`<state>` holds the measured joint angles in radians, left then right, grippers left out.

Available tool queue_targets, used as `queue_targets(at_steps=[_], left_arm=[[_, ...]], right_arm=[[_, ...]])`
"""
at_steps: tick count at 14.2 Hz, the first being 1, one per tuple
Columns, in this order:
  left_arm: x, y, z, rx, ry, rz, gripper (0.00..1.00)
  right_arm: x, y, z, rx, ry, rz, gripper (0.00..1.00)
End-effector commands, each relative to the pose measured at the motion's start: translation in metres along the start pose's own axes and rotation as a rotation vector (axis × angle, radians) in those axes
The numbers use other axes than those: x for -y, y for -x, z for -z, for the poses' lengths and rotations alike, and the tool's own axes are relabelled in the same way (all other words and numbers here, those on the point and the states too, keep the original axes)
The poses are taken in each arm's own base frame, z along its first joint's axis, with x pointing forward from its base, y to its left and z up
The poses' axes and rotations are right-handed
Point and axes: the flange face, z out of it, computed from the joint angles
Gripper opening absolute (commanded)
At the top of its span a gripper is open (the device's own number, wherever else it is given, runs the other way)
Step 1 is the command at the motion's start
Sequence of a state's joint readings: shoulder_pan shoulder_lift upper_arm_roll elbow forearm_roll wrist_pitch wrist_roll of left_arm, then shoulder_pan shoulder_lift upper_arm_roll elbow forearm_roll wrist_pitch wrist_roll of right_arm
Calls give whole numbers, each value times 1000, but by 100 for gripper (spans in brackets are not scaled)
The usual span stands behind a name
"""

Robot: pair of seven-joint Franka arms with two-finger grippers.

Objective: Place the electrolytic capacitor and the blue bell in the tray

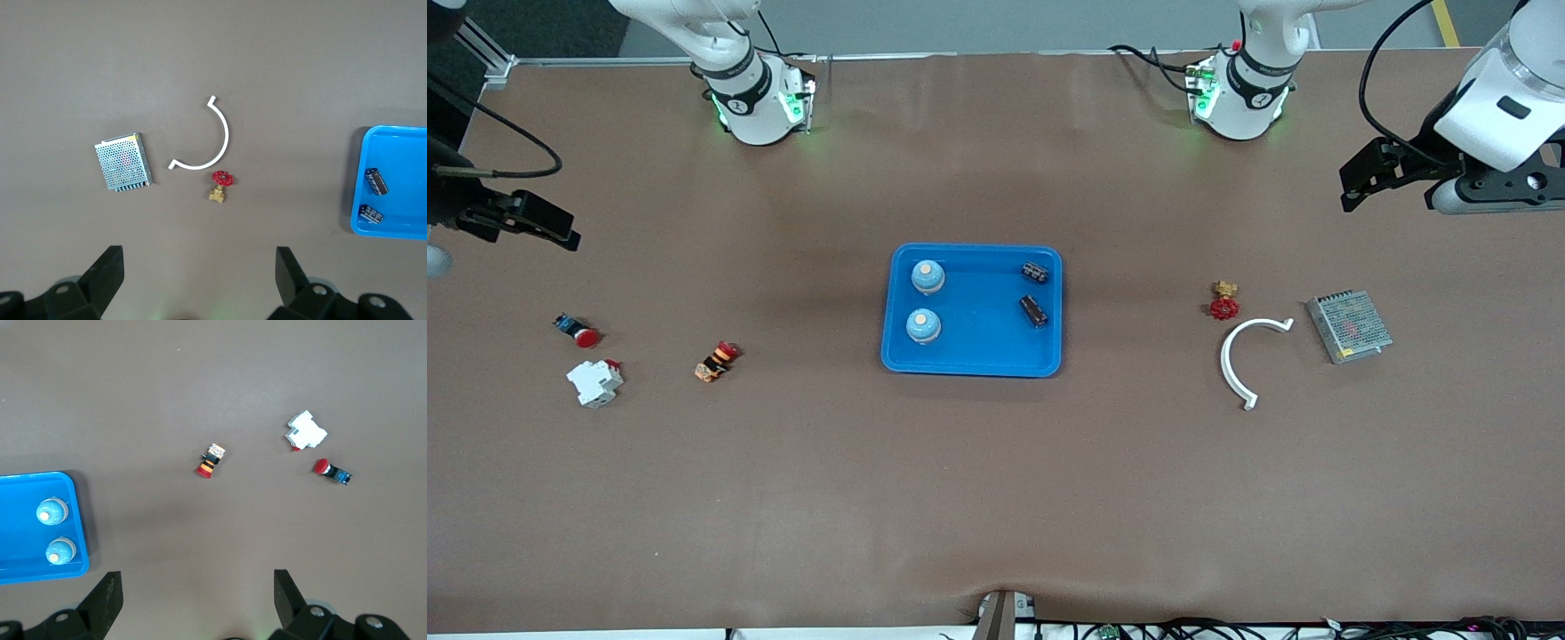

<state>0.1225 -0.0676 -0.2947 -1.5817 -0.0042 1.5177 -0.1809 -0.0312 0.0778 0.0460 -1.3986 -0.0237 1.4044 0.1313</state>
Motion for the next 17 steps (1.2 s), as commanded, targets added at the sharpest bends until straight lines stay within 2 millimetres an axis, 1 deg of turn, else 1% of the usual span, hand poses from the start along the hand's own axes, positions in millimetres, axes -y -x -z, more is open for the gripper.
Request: queue_targets(at_steps=[1,6,7,9,17], left_arm=[[-3,5,2,7,5,5,100],[-5,5,3,3,4,2,100],[-6,5,3,3,3,0,100],[-9,6,3,3,4,-6,100],[-10,6,4,0,4,-9,100]], right_arm=[[-9,9,15,-13,0,14,100],[-7,15,18,3,-19,15,100],[-6,17,16,28,-57,19,100],[-14,18,13,57,-120,5,100],[-14,14,-7,89,-124,9,100]])
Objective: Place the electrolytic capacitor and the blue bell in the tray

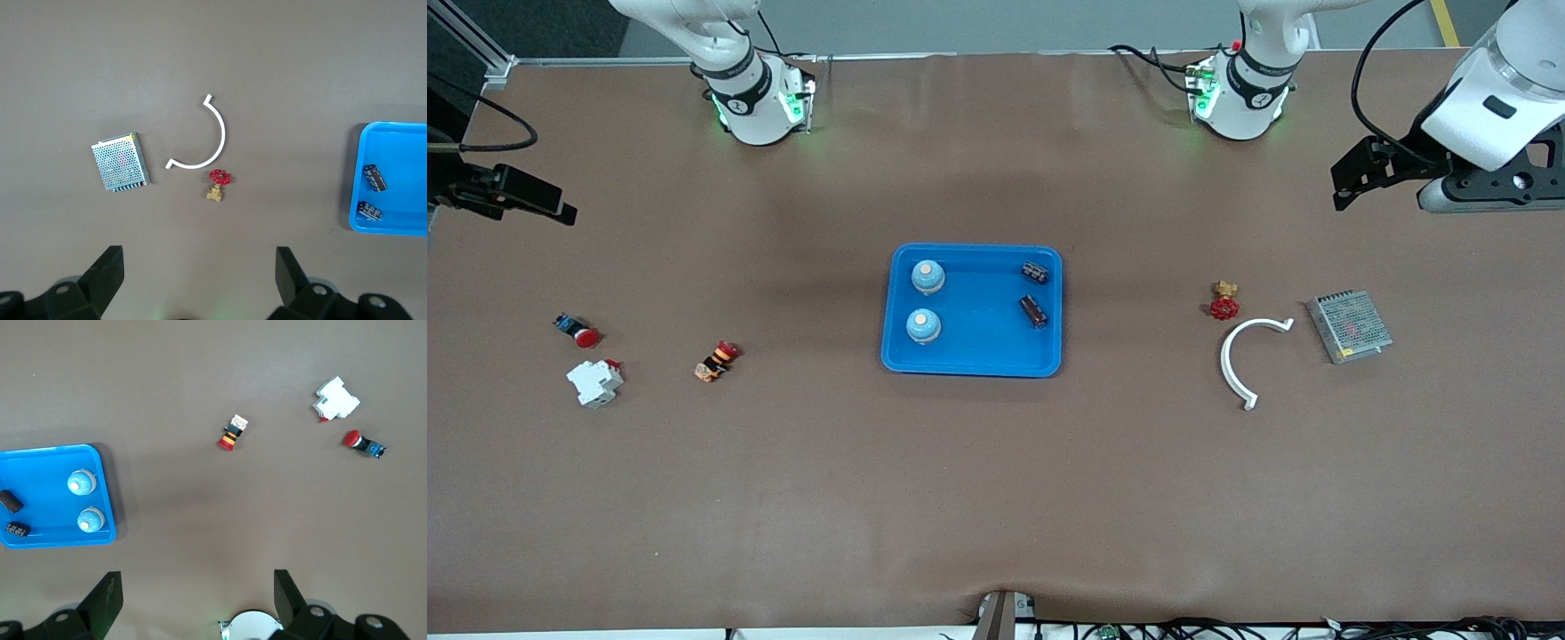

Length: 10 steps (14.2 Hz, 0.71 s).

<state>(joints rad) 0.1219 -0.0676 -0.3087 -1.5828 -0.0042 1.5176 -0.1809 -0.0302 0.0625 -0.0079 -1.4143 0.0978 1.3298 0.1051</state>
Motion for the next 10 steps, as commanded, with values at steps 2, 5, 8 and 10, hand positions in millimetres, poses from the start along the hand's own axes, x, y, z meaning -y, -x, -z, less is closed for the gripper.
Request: queue_targets(at_steps=[2,5,8,10], left_arm=[[-2,4,4,-1,5,7,100],[-1,3,4,-4,6,7,100],[0,4,6,-7,6,-1,100],[3,3,6,-8,7,2,100]], right_arm=[[0,2,-2,0,-11,12,100],[-1,1,-5,2,-7,10,100],[-1,-2,-9,-4,-4,9,100],[0,-3,-11,-6,-3,10,100]])
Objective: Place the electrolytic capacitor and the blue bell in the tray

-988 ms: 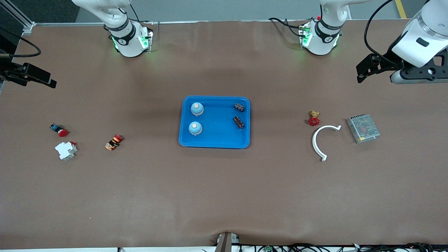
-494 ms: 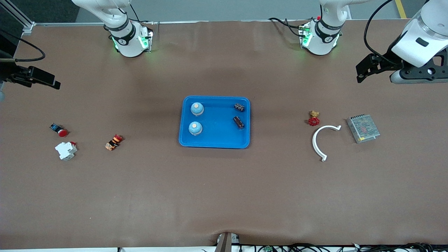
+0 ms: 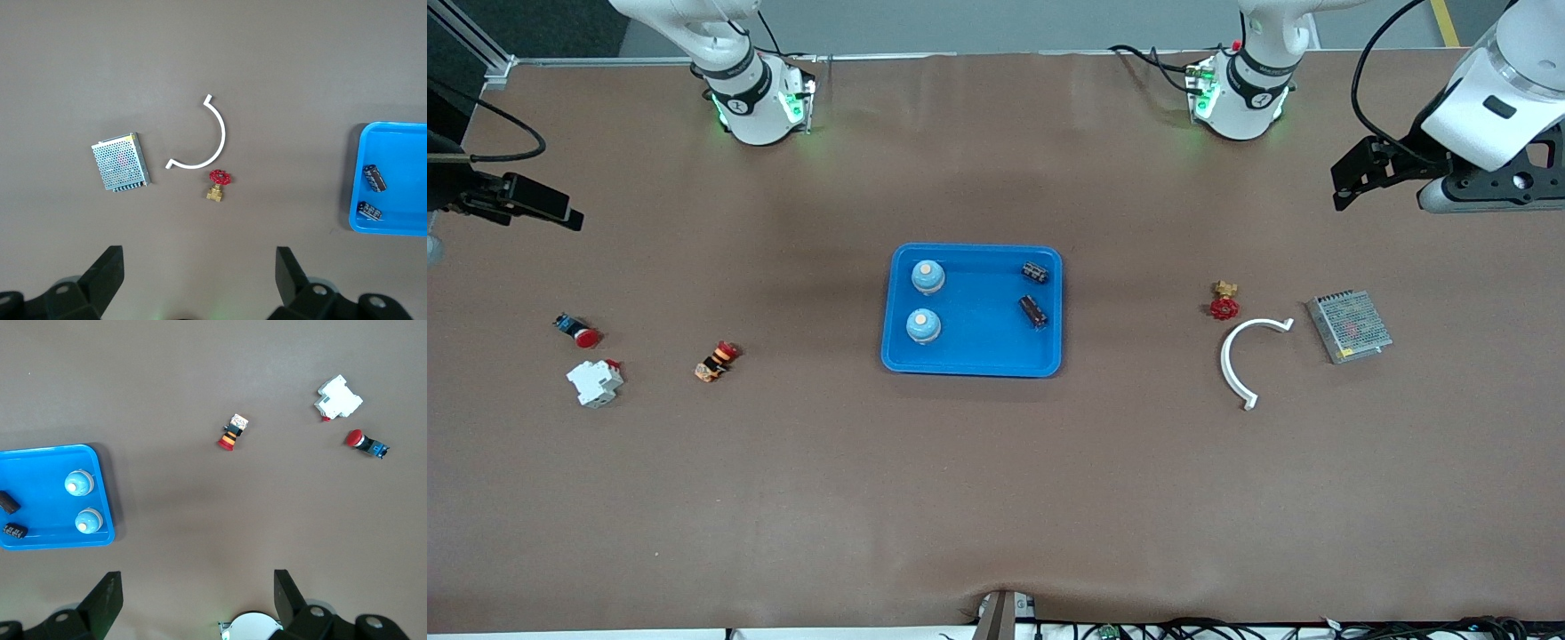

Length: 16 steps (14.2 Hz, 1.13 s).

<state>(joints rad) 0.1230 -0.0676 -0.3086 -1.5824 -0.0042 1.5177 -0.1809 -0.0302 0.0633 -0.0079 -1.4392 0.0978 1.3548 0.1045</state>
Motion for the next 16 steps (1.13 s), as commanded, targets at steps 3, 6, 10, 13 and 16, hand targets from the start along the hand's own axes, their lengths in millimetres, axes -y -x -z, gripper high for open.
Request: queue_targets(at_steps=[3,6,10,13,16], left_arm=[[2,2,13,-22,9,1,100],[2,2,16,-28,10,-3,100],[2,0,17,-30,13,-1,100],[8,-1,18,-28,12,10,100],[10,-1,16,-19,7,12,100]], right_arm=[[-1,2,1,-15,7,8,100],[-5,0,3,-43,39,3,100],[-9,-2,5,-61,66,-3,100],[-10,-3,4,-61,66,-6,100],[-10,-4,2,-58,66,-7,100]])
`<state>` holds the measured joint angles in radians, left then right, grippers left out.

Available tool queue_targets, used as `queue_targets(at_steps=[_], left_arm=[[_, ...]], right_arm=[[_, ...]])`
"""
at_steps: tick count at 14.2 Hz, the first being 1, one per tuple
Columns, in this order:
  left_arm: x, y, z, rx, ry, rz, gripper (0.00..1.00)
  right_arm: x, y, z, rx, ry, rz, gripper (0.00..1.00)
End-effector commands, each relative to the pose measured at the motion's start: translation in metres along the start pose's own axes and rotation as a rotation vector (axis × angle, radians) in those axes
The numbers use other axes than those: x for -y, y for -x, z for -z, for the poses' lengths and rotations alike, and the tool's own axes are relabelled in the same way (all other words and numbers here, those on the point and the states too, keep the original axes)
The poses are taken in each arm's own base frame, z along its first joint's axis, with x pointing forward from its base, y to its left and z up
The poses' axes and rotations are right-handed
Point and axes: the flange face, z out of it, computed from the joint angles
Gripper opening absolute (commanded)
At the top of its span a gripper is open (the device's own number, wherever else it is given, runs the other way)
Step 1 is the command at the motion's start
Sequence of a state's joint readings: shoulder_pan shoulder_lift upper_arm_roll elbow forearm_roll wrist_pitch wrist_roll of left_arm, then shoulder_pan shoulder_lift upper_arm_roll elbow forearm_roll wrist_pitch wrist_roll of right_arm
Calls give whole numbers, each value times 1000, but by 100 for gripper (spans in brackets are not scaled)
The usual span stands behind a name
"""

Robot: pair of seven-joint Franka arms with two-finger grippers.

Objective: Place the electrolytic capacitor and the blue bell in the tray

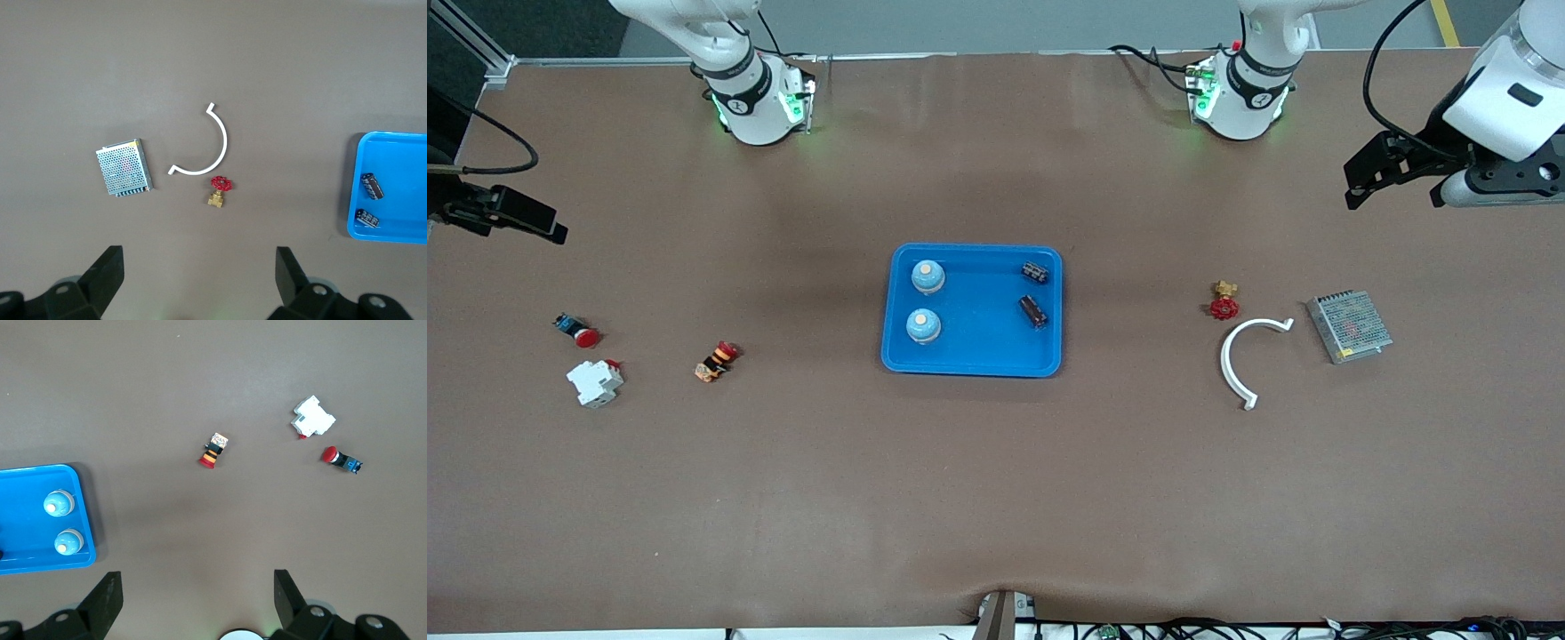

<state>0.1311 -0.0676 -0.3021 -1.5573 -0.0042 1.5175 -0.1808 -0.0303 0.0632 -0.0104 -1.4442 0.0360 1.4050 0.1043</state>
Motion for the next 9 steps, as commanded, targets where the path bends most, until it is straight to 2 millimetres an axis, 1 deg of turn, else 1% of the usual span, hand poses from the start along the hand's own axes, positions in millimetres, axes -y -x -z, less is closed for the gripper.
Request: queue_targets(at_steps=[1,3,9], left_arm=[[2,1,5,6,0,-1,100],[4,-2,1,12,-9,-2,100],[4,-1,1,13,-16,-1,100]], right_arm=[[-3,2,-1,-8,10,6,100],[-3,2,-1,-10,10,6,100],[-2,2,-2,-7,11,8,100]])
